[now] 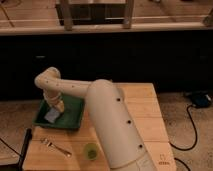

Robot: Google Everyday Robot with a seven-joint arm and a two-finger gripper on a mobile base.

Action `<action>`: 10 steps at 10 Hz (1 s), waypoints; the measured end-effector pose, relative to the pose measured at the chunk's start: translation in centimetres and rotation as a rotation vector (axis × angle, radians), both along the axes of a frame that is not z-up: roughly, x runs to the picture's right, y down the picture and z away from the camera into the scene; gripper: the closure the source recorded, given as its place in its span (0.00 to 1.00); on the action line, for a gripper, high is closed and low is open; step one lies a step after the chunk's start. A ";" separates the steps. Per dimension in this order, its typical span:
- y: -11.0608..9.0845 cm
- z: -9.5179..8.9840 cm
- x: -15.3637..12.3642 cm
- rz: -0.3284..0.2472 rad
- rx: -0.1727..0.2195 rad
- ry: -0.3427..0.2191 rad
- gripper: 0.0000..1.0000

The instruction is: Wipe tray with sponge

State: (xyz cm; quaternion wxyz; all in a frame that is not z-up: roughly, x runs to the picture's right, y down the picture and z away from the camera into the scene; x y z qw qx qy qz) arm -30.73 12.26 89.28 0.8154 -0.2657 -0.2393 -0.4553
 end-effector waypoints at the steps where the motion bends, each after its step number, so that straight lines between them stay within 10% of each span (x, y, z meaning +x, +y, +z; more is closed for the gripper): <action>1: 0.1 -0.4 0.9 0.006 0.006 0.005 0.99; 6: -1.7 -0.3 8.8 0.039 0.040 0.061 0.99; 10: -4.5 1.8 7.2 0.034 0.045 0.059 0.99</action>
